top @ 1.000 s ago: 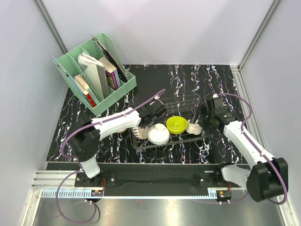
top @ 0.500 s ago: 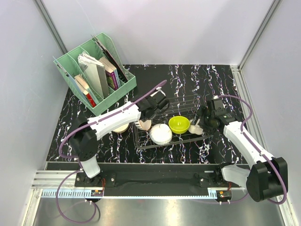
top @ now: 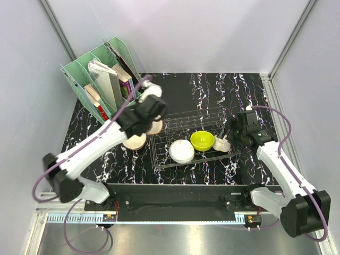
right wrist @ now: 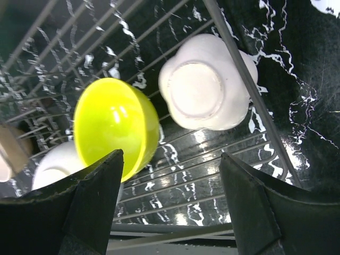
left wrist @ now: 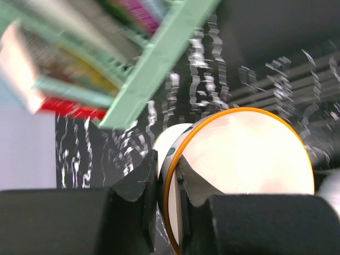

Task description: Unload the bowls from the dish rack

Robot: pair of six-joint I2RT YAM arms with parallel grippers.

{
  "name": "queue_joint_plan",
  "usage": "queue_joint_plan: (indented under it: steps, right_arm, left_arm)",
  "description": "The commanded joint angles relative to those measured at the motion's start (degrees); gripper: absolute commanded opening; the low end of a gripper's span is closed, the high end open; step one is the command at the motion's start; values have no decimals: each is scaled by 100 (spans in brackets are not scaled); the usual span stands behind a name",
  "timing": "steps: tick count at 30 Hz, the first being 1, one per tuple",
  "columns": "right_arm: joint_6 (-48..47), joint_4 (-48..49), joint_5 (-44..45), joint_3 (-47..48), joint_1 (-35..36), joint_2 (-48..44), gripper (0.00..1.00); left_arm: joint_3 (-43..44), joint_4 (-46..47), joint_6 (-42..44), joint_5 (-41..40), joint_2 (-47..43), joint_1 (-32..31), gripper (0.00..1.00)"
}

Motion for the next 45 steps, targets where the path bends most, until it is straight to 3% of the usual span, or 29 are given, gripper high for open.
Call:
queue_joint_plan:
  steps: [1,8,12,34,45]
  right_arm:
    - [87,-188,205,498,-18,-259,80]
    - [149,-224,249,665,-18,-338,80]
    - [158,-232,232,709,-18,-356,79]
    - [-18,-285,293,586,-18,-382,81]
    - [-44,-294,276,542,-18,-347,81]
  left_arm:
    - [-599,165,-693,-265,-912,631,0]
    - [-1752,463,-1326,394,-1731,1608,0]
    - [-2165,700,-1450,798,-1775,1994,0]
    - [-2632,1764,-2197,799,-827,2233,0]
    - [-2430,1905,-2197,958,-159,2233,0]
